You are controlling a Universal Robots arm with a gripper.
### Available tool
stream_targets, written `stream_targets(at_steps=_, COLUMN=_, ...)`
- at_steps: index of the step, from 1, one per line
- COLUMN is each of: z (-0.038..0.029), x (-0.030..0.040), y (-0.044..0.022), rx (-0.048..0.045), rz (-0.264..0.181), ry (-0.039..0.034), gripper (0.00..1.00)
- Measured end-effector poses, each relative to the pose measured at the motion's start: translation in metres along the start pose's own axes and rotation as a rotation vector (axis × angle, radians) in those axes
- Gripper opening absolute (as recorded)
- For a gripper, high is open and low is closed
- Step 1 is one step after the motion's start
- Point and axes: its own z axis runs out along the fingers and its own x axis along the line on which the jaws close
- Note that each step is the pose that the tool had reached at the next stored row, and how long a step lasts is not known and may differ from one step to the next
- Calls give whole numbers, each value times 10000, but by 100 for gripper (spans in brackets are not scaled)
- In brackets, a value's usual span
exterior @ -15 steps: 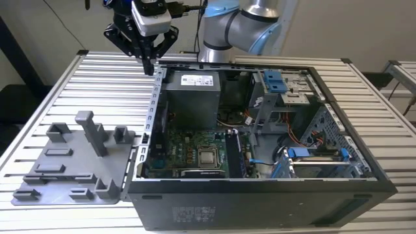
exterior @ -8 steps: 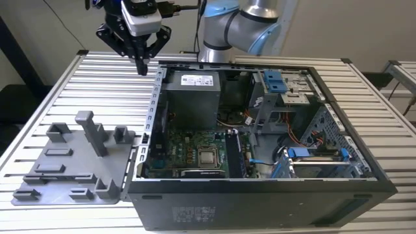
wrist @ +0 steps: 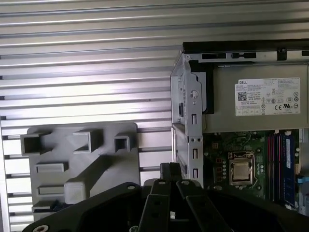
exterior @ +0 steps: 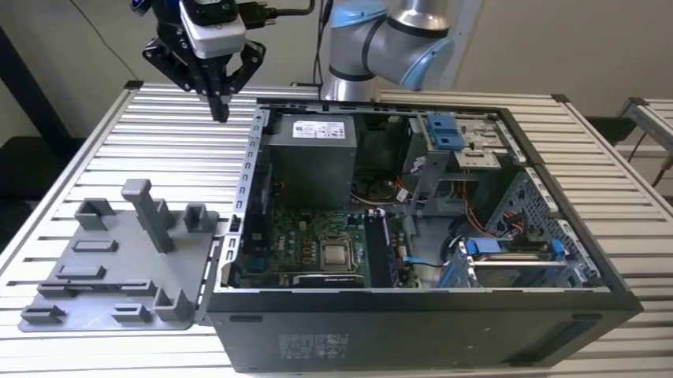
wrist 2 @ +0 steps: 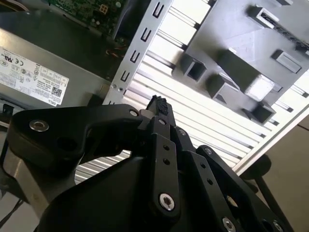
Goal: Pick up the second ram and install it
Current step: 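Reach for the second ram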
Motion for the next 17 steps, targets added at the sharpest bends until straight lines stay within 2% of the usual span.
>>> stream_targets(at_steps=17, z=-4, x=214, y=-19, rx=0, rz=0, ry=-1, gripper=11)
